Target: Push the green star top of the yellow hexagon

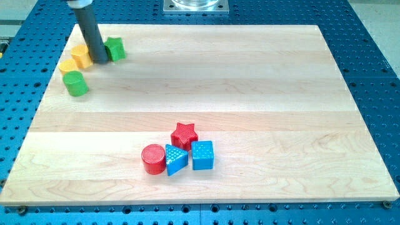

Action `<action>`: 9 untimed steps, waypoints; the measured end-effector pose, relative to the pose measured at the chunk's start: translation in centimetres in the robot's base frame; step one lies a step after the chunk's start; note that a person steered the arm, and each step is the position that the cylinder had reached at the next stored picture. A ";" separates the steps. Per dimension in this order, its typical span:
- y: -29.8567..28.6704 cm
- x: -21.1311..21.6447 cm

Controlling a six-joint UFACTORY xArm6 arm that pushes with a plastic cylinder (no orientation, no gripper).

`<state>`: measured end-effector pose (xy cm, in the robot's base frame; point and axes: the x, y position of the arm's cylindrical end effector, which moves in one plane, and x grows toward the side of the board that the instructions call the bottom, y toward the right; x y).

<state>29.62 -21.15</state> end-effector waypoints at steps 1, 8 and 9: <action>2.7 3.5; 0.4 -3.6; 0.7 -1.7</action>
